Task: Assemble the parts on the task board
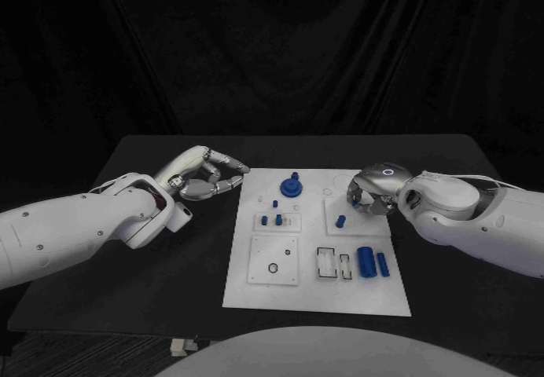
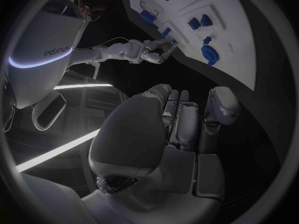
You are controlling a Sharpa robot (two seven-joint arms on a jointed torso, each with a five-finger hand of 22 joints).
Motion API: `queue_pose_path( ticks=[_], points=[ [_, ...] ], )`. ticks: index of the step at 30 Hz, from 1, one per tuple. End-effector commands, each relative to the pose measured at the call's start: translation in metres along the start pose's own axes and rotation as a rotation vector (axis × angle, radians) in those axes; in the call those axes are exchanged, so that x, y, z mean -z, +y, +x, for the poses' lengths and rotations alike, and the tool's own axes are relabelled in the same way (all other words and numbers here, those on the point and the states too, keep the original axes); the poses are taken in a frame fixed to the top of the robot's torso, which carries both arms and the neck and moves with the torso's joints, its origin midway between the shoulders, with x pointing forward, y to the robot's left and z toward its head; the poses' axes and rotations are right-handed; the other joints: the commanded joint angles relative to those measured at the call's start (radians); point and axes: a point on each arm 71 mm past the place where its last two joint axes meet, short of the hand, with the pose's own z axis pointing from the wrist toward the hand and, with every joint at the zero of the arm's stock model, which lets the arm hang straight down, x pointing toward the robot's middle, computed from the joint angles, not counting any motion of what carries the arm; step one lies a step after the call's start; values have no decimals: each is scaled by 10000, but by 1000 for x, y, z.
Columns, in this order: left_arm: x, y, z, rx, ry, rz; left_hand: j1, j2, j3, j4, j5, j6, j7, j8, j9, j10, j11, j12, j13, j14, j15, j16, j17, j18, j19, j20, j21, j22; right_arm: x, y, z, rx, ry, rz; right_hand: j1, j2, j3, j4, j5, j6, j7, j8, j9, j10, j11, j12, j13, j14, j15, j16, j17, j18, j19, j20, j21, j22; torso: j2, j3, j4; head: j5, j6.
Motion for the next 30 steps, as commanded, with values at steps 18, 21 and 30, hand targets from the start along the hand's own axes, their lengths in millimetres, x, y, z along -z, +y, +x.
queue_pose_path(
  ticks=[18,21,30],
  points=[
    [-1,0,2,117,114,76,126,22,70,-30,109,115,49,34,-4,130,-18,54,-1,-16,80,-18,-33,78,-78,45,-25,1287,4,-3,-2,-194,-519,-16,164,145,46,-410,15,492,107,354,317,369,14,288,133,6,-2,1,38,-39,47,-40,226,1037,-1,3,-4,27,1],
    [-1,0,2,118,119,65,126,22,70,-30,109,115,49,34,-4,130,-18,54,-1,-16,80,-18,-33,78,-78,45,-25,1287,6,-4,-2,-208,-580,-7,150,160,47,-420,-42,504,112,361,334,366,21,278,129,14,3,11,48,-39,47,-38,232,1036,-1,3,-6,25,1],
    [-1,0,3,133,145,50,138,31,83,-33,121,120,55,34,-4,136,-17,54,-3,-21,83,-21,-41,83,-90,49,-47,1282,9,-5,-3,-239,-663,5,130,185,51,-424,-110,511,111,365,352,358,24,261,121,19,3,11,47,-42,54,-36,262,1040,-3,3,-4,22,1]
  ],
)
